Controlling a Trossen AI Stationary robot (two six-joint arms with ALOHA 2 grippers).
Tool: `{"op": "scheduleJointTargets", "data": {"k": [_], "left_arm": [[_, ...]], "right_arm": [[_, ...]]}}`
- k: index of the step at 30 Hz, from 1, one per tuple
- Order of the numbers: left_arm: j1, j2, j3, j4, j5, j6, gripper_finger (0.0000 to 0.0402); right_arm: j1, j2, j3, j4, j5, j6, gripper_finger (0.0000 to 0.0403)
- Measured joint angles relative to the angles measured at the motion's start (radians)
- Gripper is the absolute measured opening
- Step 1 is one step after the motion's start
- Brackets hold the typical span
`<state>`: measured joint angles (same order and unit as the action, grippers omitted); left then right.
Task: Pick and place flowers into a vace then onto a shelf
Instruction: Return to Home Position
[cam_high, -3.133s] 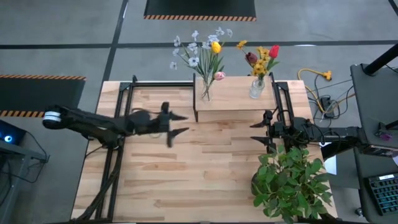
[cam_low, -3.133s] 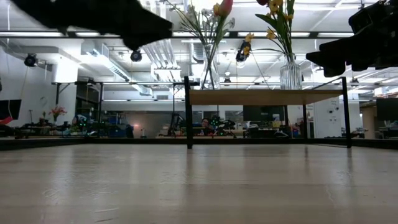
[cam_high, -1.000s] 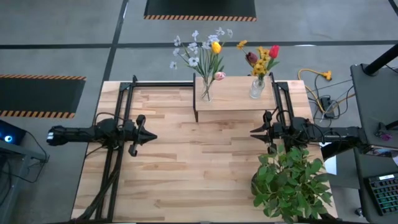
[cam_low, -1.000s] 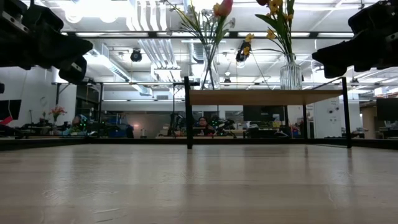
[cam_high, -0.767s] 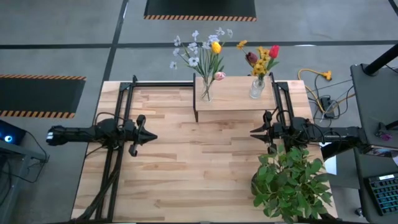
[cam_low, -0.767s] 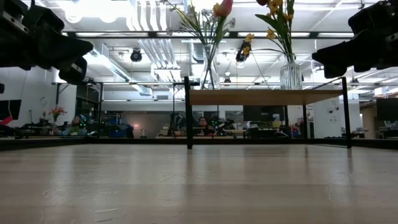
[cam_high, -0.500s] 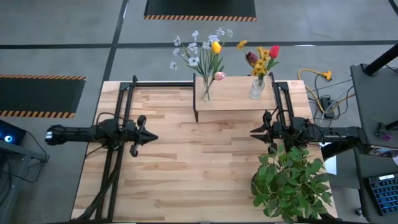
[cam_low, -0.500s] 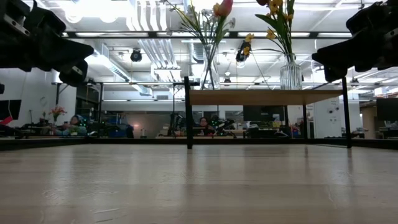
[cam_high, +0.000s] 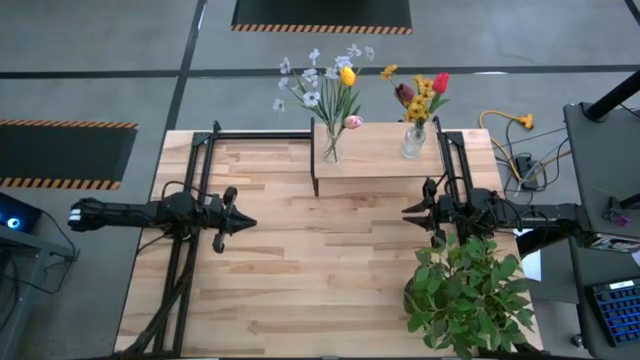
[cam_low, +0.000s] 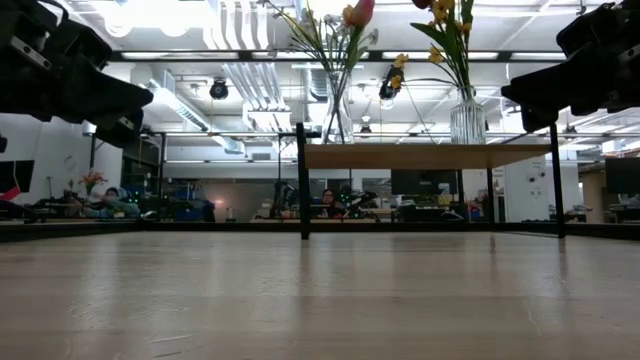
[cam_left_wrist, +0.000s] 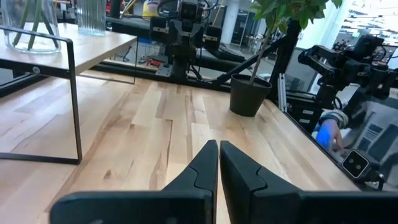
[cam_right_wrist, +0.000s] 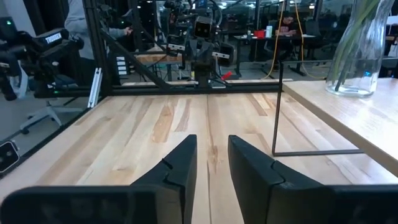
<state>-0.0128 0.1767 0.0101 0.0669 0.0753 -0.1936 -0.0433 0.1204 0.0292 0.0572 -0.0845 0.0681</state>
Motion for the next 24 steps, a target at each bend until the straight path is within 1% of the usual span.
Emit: {"op": "scheduleJointTargets", "data": {"k": [10,24], "left_arm": [[0.000,0.041,0.000,0.000,0.000,0.000,0.0000],[0.000,0.074,0.000,-0.001,0.000,0.000,0.0000]], "right_arm": [[0.000,0.000,0.000,0.000,0.000,0.000,0.0068],[0.000,0.000,0.000,0.000,0.000,0.000,0.0088]]}}
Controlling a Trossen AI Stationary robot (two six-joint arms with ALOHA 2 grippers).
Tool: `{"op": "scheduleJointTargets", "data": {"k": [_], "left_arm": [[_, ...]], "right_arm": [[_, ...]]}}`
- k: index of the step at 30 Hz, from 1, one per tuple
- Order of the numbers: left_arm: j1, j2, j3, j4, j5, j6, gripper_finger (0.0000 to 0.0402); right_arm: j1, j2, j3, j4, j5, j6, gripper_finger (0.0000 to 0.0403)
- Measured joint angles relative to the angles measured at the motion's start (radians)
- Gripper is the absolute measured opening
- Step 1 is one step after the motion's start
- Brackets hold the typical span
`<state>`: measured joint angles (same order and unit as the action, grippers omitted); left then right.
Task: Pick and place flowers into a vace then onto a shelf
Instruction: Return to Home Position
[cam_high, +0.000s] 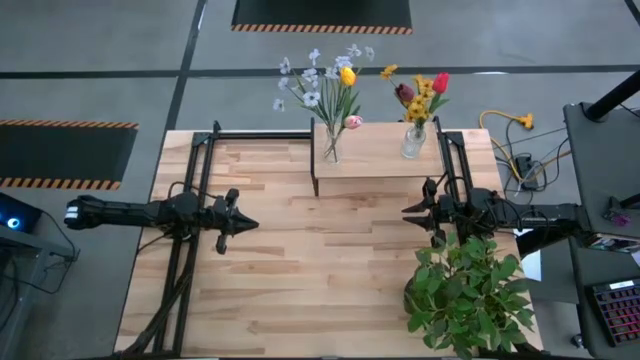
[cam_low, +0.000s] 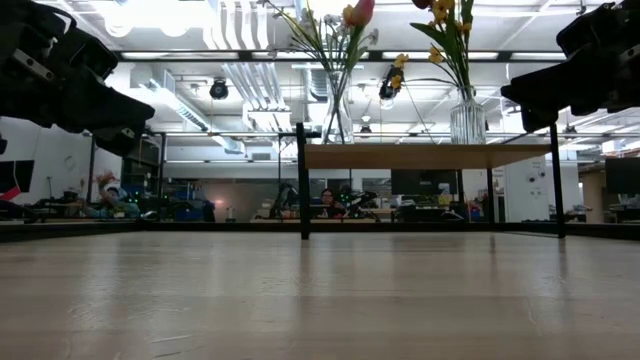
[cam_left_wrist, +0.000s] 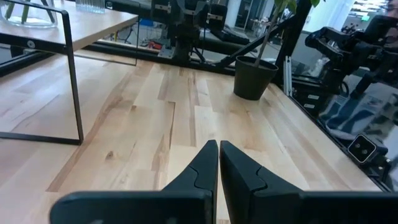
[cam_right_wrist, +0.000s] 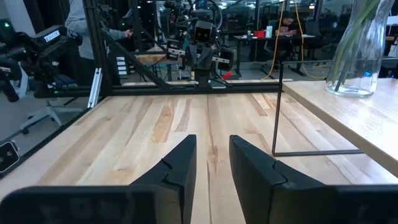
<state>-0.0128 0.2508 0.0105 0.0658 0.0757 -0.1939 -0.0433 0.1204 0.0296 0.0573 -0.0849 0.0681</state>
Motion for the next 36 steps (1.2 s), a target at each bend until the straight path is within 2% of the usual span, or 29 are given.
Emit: {"op": "scheduleJointTargets", "data": {"k": [6,22,36], "left_arm": [[0.000,0.000,0.000,0.000,0.000,0.000,0.0000],[0.000,0.000,0.000,0.001,0.000,0.000,0.0000],[0.000,-0.001,0.000,0.001,0.000,0.000,0.0000]], "right_arm": [[0.000,0.000,0.000,0.000,0.000,0.001,0.0091],[0.000,0.000,0.000,0.000,0.000,0.000,0.0068],[0.000,0.000,0.000,0.000,0.000,0.001,0.0086]]}}
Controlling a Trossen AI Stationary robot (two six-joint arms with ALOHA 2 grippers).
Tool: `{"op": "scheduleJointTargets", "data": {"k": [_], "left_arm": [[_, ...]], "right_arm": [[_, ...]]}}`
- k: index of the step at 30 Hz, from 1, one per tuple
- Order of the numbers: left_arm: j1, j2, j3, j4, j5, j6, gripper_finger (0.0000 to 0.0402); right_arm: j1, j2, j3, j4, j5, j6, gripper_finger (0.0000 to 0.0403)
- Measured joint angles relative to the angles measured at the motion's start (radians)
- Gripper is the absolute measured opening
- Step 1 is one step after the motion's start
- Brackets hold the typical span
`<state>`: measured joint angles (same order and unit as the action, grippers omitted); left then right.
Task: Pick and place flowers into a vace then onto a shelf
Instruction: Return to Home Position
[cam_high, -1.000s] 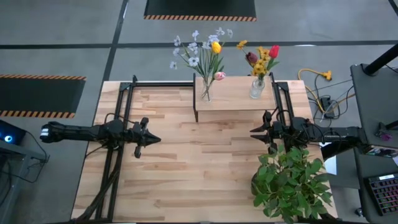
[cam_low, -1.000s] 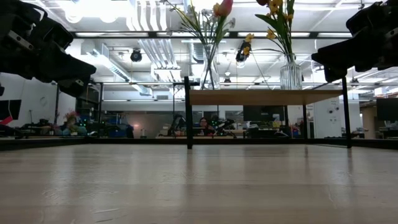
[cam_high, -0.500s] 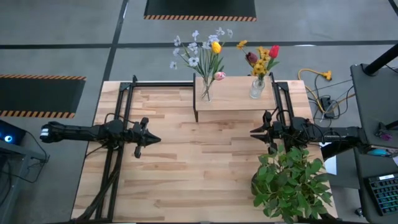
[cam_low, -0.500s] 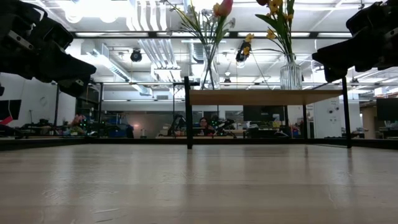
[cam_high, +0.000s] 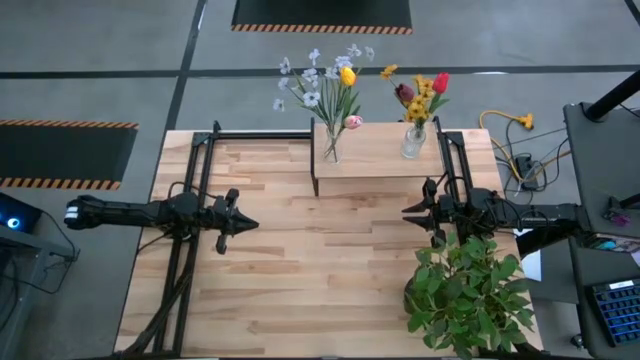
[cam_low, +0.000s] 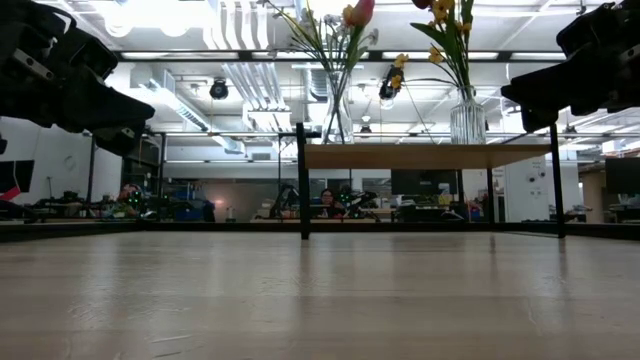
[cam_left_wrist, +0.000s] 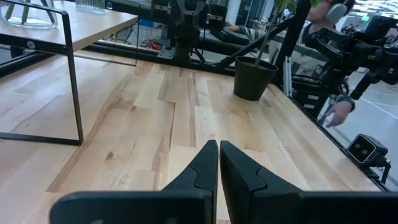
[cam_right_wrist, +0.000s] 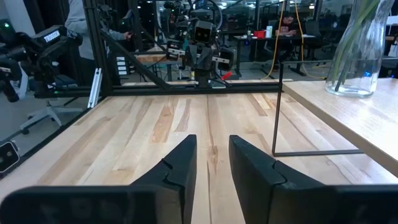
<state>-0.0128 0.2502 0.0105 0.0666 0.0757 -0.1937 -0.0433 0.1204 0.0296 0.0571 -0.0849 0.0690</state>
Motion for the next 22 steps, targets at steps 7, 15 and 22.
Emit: {"op": "scheduleJointTargets", "data": {"k": [7,15,22], "left_arm": [[0.000,0.000,0.000,0.000,0.000,0.000,0.0000],[0.000,0.000,0.000,0.000,0.000,0.000,0.0000],[0.000,0.000,0.000,0.000,0.000,0.000,0.0000]], "right_arm": [[0.000,0.000,0.000,0.000,0.000,0.000,0.0086],[0.000,0.000,0.000,0.000,0.000,-0.001,0.0071],[0.000,0.000,0.000,0.000,0.000,-0.001,0.0071]]}}
